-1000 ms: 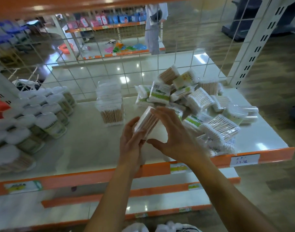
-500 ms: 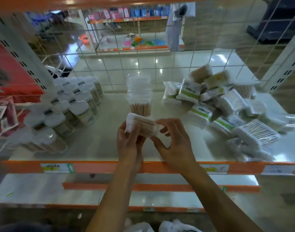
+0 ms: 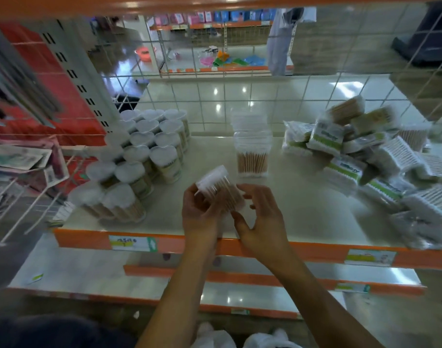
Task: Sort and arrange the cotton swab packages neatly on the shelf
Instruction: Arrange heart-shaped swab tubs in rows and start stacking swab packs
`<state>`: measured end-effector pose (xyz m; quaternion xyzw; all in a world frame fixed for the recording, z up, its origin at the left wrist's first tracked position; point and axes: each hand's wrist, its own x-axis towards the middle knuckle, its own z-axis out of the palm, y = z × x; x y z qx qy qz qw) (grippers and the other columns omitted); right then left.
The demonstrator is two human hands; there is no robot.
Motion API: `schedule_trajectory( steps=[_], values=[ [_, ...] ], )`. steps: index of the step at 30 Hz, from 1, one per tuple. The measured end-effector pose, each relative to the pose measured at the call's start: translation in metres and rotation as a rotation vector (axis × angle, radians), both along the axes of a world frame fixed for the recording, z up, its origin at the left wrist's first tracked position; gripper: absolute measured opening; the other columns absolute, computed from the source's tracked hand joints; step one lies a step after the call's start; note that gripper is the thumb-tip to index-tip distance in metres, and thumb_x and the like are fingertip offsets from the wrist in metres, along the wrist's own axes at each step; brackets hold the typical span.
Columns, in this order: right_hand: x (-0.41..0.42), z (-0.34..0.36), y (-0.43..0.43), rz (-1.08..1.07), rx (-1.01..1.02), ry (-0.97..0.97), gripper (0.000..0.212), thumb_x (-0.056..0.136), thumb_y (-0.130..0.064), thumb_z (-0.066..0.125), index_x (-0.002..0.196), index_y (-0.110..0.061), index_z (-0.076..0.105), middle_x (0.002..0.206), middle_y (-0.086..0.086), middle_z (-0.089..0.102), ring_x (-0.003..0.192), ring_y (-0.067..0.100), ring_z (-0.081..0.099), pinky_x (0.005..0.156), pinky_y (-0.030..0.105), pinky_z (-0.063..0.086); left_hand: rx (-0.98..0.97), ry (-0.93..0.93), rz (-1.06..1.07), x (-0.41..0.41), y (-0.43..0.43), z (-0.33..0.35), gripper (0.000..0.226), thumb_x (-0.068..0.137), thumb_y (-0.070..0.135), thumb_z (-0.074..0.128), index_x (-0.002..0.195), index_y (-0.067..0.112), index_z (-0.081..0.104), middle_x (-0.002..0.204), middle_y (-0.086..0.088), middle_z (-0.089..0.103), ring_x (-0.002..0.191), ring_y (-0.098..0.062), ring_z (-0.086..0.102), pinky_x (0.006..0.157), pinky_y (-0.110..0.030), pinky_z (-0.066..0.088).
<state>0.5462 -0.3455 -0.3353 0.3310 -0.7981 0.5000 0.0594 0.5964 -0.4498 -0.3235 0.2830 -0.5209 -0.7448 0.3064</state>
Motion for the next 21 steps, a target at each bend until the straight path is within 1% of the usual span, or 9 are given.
schedule_trajectory(
  steps=[2,4,6,9,12,15,18,20,21],
  values=[
    [0.005,0.001,-0.011,-0.010,0.000,0.034,0.050,0.074,-0.014,0.064,0.119,-0.028,0.048,0.114,-0.009,0.049,0.106,0.014,0.053,0.085,0.023,0.045,-0.084,-0.046,0.044,0.003,-0.009,-0.001,0.060,0.063,0.021,0.084,0.115,0.012,0.056,0.100,-0.005,0.068,0.087,-0.016,0.066,0.068,-0.024,0.053],
    [0.011,0.002,-0.022,0.011,0.017,0.040,0.044,0.076,-0.024,0.057,0.120,-0.023,0.052,0.116,-0.003,0.055,0.109,0.014,0.051,0.087,0.022,0.043,-0.137,-0.076,0.063,0.007,-0.017,-0.002,0.067,0.055,0.039,0.080,0.114,0.016,0.056,0.104,-0.006,0.067,0.093,-0.018,0.066,0.074,-0.030,0.055],
    [0.015,0.003,-0.033,0.039,0.035,0.025,0.046,0.078,-0.032,0.053,0.122,-0.018,0.054,0.118,0.001,0.057,0.110,0.015,0.052,0.089,0.023,0.042,-0.154,-0.088,0.067,0.011,-0.024,-0.003,0.067,0.055,0.047,0.076,0.112,0.020,0.056,0.108,-0.006,0.066,0.098,-0.019,0.065,0.079,-0.034,0.055],
    [0.019,0.005,-0.048,0.043,0.015,-0.025,0.051,0.078,-0.037,0.056,0.124,-0.016,0.053,0.120,-0.001,0.057,0.110,0.016,0.054,0.090,0.025,0.045,-0.221,-0.091,0.065,0.018,-0.033,-0.003,0.056,0.064,0.047,0.077,0.110,0.024,0.055,0.111,0.000,0.065,0.101,-0.014,0.064,0.079,-0.031,0.054],
    [0.020,0.008,-0.059,0.055,0.019,-0.110,0.057,0.075,-0.035,0.063,0.127,-0.016,0.050,0.122,-0.006,0.054,0.111,0.012,0.051,0.090,0.017,0.041,-0.311,-0.103,0.091,0.025,-0.040,-0.002,0.033,0.080,0.032,0.073,0.106,0.030,0.053,0.107,0.007,0.064,0.096,-0.004,0.063,0.073,-0.017,0.050],
    [0.019,0.009,-0.071,0.079,0.074,-0.158,0.063,0.071,-0.032,0.070,0.127,-0.015,0.046,0.120,-0.005,0.051,0.108,0.011,0.049,0.087,0.014,0.038,-0.427,-0.139,0.092,0.030,-0.044,-0.003,0.031,0.086,0.021,0.068,0.107,0.036,0.051,0.107,0.009,0.061,0.092,0.004,0.060,0.070,-0.010,0.047],
    [0.010,-0.001,-0.090,0.066,0.208,-0.161,0.059,0.067,-0.038,0.075,0.118,-0.020,0.053,0.110,-0.007,0.054,0.105,0.010,0.050,0.084,0.018,0.042,-0.478,-0.157,0.099,0.035,-0.049,-0.002,0.033,0.080,0.038,0.066,0.107,0.045,0.047,0.108,0.011,0.060,0.096,0.003,0.059,0.073,-0.011,0.048],
    [0.004,-0.011,-0.101,0.036,0.328,-0.109,0.048,0.064,-0.050,0.068,0.103,-0.024,0.058,0.097,-0.010,0.056,0.098,0.012,0.054,0.077,0.018,0.043,-0.523,-0.167,0.129,0.037,-0.054,-0.004,0.037,0.074,0.049,0.059,0.109,0.043,0.048,0.108,0.015,0.059,0.098,0.002,0.058,0.076,-0.015,0.050],
    [0.004,-0.012,-0.105,0.023,0.351,-0.098,0.044,0.065,-0.050,0.066,0.100,-0.023,0.060,0.094,-0.011,0.056,0.097,0.013,0.052,0.076,0.018,0.040,-0.550,-0.172,0.139,0.038,-0.057,-0.005,0.038,0.074,0.049,0.058,0.111,0.040,0.050,0.107,0.016,0.059,0.098,0.001,0.058,0.078,-0.018,0.052]
  ],
)
